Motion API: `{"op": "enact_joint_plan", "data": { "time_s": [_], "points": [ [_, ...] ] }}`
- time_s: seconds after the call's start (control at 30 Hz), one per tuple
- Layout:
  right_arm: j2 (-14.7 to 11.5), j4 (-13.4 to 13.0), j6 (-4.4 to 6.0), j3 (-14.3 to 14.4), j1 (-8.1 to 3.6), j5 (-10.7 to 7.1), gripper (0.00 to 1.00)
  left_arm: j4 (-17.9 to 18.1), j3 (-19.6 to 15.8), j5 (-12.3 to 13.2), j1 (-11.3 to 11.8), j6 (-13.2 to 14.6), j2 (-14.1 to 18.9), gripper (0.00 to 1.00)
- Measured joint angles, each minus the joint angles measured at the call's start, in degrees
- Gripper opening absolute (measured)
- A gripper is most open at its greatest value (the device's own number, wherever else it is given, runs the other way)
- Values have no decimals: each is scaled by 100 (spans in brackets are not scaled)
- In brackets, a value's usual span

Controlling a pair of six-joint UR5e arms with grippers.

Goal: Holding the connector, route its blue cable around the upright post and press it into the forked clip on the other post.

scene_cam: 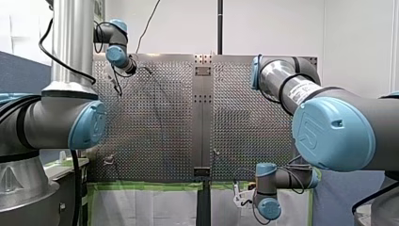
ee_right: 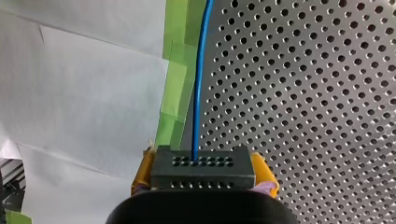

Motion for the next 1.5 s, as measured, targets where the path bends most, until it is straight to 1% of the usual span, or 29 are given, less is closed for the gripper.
{"op": "enact_joint_plan", "data": {
  "time_s": [0.3,0.47,0.57,0.73,0.97,1.17,1.5],
  "points": [
    [0,7,7,-13,30,1,0,435,439,-51,-97,3,-2,100],
    [0,4,8,-24,35,1,0,405,664,-68,-133,3,-2,100],
    [0,10,9,-37,38,-2,0,357,725,-66,-152,5,-5,100],
    [0,19,9,-52,44,-1,0,307,741,-93,-203,17,-28,100],
    [0,34,9,-72,51,-7,0,213,743,-141,-293,174,-231,100],
    [0,36,9,-77,48,-6,0,206,743,-255,-279,212,-293,100],
    [0,35,8,-80,47,-5,0,151,673,-261,-284,377,-425,100]
  ]
}}
